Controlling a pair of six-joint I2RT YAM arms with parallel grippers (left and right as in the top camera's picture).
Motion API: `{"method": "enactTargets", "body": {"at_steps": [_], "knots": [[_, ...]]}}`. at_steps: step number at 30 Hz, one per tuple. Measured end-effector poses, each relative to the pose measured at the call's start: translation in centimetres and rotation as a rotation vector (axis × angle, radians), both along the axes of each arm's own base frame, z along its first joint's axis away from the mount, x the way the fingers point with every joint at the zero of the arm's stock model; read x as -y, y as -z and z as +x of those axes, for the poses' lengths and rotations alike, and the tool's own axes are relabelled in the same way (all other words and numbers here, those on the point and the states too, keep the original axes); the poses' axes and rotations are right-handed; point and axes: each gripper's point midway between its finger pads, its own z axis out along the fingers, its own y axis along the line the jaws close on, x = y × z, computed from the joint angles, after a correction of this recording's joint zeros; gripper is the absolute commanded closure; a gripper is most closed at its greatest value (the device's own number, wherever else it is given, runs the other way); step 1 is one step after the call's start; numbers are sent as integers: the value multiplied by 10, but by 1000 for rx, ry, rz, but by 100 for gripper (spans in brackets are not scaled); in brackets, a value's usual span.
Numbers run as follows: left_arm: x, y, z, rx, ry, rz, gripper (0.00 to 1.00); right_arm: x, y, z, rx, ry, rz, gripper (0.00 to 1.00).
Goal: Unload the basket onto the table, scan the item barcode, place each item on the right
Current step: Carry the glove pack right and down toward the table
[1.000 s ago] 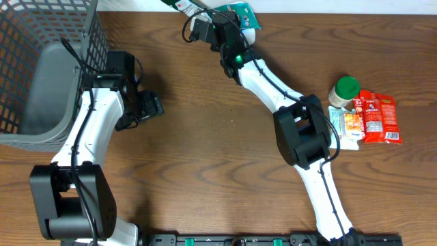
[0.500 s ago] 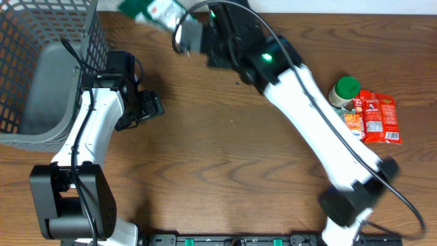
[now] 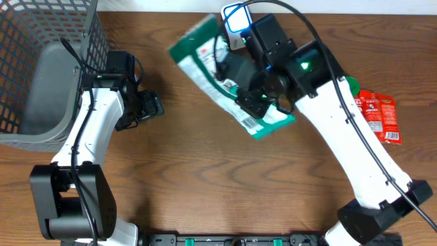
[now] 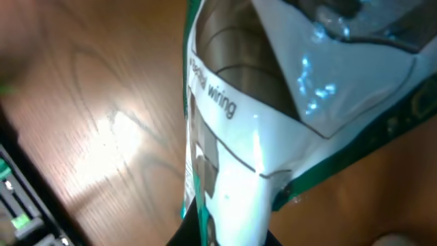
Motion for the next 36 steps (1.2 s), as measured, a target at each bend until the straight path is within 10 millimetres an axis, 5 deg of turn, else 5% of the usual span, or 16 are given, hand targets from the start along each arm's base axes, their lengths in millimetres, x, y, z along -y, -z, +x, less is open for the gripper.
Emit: {"method": "enactTargets", "body": {"at_steps": [10,16,20,22,23,24,26,32,36], "knots": [[0,0,0,0,0,0,13,73,141,11,-261,385,-55,99],[0,0,0,0,0,0,13,123,193,9,-312,535,-58,97],[0,0,0,0,0,0,13,145,210,13,-308,609,-41,89],[0,0,0,0,0,0,13,155,214,16,-301,646,-31,68],[0,0,0,0,0,0,13,158,215,18,-294,651,-29,39],[0,0,0,0,0,0,13,161,215,19,-291,664,-23,23],[0,0,0,0,0,0,13,167,216,21,-288,686,-19,11],[0,0,0,0,0,0,13,169,216,24,-278,692,-12,13],[0,0,0,0,0,0,13,165,215,27,-279,709,15,28]]}}
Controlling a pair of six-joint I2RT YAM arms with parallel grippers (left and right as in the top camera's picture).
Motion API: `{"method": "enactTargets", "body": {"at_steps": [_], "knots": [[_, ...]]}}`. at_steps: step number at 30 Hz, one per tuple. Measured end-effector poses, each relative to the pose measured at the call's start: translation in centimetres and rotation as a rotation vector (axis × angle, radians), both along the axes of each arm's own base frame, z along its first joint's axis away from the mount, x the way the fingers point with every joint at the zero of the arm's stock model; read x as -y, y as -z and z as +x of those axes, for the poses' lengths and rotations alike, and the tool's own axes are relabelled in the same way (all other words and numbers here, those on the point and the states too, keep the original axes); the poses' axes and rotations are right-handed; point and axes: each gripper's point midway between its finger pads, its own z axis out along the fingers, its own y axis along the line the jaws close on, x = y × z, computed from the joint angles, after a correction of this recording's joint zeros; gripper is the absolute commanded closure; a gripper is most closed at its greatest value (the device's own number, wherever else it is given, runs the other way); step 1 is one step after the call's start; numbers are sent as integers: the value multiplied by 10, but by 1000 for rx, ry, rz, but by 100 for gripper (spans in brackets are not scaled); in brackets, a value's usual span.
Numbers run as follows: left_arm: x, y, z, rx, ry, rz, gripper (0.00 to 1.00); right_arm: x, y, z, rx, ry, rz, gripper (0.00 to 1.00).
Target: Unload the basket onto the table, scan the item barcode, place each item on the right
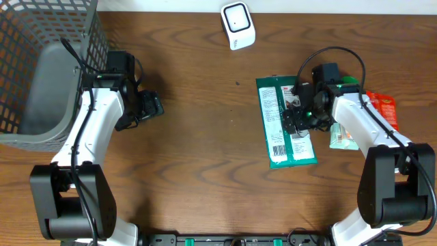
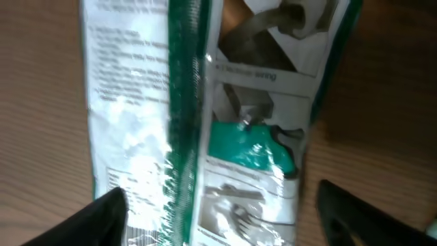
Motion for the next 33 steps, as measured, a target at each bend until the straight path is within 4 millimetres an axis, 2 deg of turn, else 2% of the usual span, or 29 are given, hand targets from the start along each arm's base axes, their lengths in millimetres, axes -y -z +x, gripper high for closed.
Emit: {"method": "enactTargets", "body": {"at_steps": [2,5,6,10,17,22,27,33], "knots": [[0,0,0,0,0,0,13,-12,-3,4,14,-5,59,39],[0,0,0,0,0,0,13,-40,-11,8,43,-46,181,75],[0,0,0,0,0,0,13,-50,-14,9,50,-60,214,83],[0,0,0,0,0,0,13,-80,-20,11,86,-125,263,98],[0,0,0,0,0,0,13,-115,-14,14,157,-139,178,99],[0,0,0,0,0,0,13,-125,3,11,163,-117,114,99],[0,0,0,0,0,0,13,-111,23,10,146,-79,3,99],[0,0,0,0,0,0,13,-79,26,15,170,-26,-161,98]]}}
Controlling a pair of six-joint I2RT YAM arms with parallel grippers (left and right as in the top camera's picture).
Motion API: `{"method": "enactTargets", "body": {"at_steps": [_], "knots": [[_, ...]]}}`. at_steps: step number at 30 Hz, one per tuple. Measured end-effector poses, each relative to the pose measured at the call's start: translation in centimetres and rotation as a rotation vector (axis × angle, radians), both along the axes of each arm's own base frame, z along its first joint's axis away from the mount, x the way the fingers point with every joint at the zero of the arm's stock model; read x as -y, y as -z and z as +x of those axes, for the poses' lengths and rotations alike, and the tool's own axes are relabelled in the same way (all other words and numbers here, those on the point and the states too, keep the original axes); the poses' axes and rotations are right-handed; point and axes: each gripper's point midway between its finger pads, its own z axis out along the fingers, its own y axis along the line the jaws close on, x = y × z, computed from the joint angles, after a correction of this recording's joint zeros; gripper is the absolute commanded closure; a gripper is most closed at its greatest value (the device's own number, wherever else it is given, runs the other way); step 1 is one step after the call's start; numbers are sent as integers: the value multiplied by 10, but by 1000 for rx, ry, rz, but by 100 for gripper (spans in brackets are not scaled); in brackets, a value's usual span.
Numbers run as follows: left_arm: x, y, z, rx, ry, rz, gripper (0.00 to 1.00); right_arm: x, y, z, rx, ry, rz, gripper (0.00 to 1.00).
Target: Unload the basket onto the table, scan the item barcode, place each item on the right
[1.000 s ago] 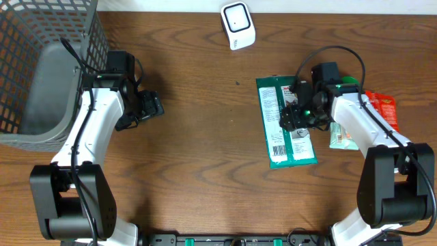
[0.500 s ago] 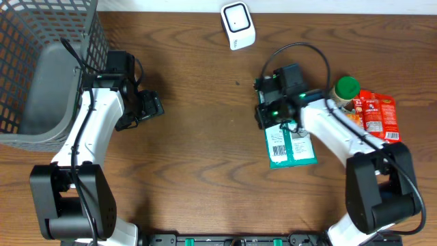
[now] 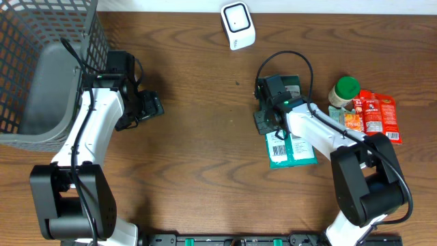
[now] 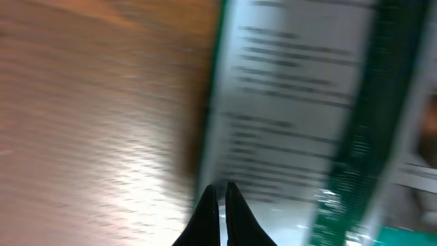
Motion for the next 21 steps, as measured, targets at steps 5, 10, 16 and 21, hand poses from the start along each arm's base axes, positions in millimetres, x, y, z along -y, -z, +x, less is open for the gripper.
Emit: {"method": "enactTargets", "body": {"at_steps": [5,10,16,21], "knots": [[0,0,0,0,0,0,13,24,0,4,9,49,-73,98],[0,0,0,0,0,0,13,32,0,7,7,72,-71,96],[0,0,0,0,0,0,13,-14,-5,7,-15,-4,174,77],[0,0,0,0,0,0,13,-47,-13,-1,-55,-69,341,78]]}}
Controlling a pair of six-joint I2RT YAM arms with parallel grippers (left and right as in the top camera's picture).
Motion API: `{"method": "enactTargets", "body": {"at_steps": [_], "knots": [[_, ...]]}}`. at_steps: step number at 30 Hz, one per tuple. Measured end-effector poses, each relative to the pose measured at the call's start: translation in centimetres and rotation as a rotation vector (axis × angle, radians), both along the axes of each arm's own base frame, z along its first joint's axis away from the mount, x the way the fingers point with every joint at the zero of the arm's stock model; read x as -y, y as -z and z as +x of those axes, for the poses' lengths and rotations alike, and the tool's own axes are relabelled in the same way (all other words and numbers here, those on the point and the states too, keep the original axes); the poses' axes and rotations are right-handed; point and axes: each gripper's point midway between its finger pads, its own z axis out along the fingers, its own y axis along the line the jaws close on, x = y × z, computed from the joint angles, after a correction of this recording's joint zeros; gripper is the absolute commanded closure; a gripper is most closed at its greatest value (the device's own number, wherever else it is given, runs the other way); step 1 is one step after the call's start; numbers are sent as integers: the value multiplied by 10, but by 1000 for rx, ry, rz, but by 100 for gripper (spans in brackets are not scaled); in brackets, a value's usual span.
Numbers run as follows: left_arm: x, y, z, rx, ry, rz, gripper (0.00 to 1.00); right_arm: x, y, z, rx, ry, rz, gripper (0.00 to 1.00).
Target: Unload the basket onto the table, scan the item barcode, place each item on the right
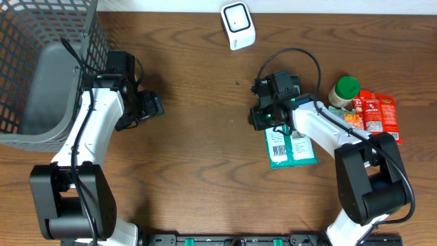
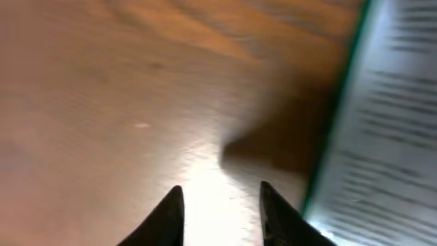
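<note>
The item, a green and white flat package [image 1: 292, 148], lies printed side up on the table right of the middle, its far half under my right arm. In the right wrist view its left edge [image 2: 386, 130] shows at the right. My right gripper [image 1: 260, 117] [image 2: 220, 186] is open just left of the package, low over bare wood, holding nothing. The white scanner [image 1: 236, 24] stands at the far edge. My left gripper [image 1: 151, 106] hovers at the left by the basket; its jaws are not readable.
A grey wire basket [image 1: 27, 41] fills the far left corner. At the right stand a green-lidded jar [image 1: 345, 88] and red snack packets [image 1: 379, 115], close beside the package. The right arm's cable loops above the package.
My right gripper's fingers were pressed together at the package's left edge; now they stand open over bare table just left of it. The package and the left arm have not moved.
First my right gripper held the package up near the scanner. Then the package lay flat at the right with the gripper open over it. Then the fingers were shut at its left edge, and now they are open beside it.
</note>
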Motion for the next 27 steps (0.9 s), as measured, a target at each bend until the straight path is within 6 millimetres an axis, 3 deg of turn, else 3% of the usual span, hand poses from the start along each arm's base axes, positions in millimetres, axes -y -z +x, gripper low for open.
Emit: {"method": "enactTargets", "body": {"at_steps": [2,5,12,19,27], "knots": [[0,0,0,0,0,0,13,-7,-1,-4,-12,-16,19,92],[0,0,0,0,0,0,13,-9,1,-9,-23,-23,9,98],[0,0,0,0,0,0,13,3,9,-13,-29,-4,-64,90],[0,0,0,0,0,0,13,25,22,-14,-15,34,-176,96],[0,0,0,0,0,0,13,51,23,-5,29,107,-318,94]]}}
